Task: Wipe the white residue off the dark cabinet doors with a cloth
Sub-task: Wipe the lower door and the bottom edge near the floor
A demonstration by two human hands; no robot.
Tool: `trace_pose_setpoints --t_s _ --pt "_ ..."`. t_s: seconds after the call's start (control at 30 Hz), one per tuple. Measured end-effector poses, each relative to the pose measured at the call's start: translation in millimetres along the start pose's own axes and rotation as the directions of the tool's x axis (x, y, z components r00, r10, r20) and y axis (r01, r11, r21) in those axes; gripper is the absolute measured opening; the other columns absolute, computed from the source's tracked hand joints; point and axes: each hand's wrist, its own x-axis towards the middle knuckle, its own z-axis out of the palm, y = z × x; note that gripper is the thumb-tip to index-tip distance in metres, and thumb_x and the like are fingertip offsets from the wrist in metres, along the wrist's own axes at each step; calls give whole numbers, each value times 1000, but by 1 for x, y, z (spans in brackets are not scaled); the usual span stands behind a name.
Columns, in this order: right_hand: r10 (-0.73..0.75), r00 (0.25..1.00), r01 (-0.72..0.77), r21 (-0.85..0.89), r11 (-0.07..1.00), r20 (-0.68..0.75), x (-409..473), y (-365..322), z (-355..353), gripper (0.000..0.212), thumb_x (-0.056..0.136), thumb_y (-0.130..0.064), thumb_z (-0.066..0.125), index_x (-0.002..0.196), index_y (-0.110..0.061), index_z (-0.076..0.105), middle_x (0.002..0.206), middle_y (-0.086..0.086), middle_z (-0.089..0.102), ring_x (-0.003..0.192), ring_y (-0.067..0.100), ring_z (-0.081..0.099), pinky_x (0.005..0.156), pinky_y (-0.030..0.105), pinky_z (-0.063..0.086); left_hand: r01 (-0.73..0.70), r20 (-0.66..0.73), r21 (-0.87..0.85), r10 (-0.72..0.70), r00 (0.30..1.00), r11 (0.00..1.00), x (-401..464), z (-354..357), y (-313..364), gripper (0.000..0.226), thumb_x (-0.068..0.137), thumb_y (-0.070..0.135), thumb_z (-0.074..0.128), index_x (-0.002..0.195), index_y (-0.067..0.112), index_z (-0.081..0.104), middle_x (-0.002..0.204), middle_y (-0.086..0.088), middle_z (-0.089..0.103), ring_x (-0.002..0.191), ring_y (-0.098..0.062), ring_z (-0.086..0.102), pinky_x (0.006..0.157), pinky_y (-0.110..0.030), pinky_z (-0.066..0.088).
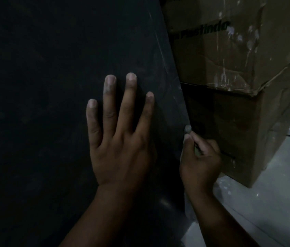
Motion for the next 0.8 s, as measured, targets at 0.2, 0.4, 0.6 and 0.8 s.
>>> trace_pose_setpoints --t_s 0.2,0.4,0.6,0.8 --pt "-278 960 278 20 960 17 32 -44 24 18 96 -12 72 113 -9 77 90 4 59 78 -4 55 68 4 43 9 0 -6 -9 1000 1000 2 2 4 47 110 36 42 157 29 45 173 -8 18 161 -35 6 128 -51 -4" --pt "-134 991 135 -66 989 19 12 4 -2 19 93 -6 73 112 -3 76 91 6 59 80 4 56 70 0 39 9 4 -3 -9 1000 1000 1 2 5 49 109 32 43 157 28 44 173 -9 17 161 -35 5 129 -51 -4" --pt "-192 981 194 -56 979 37 25 -13 6 19 95 -8 72 113 -5 76 93 8 59 82 7 54 70 8 45 -21 18 15 20 1000 1000 -1 4 6 51 107 32 45 158 26 44 173 -9 18 161 -34 6 129 -50 -4" --pt "-401 916 401 34 915 3 62 -60 33 20 96 -18 70 114 -13 78 93 2 60 79 -3 55 69 3 43 2 3 10 -2 1000 1000 0 8 12 50 108 36 42 156 29 46 173 -7 19 161 -33 7 129 -50 -4"
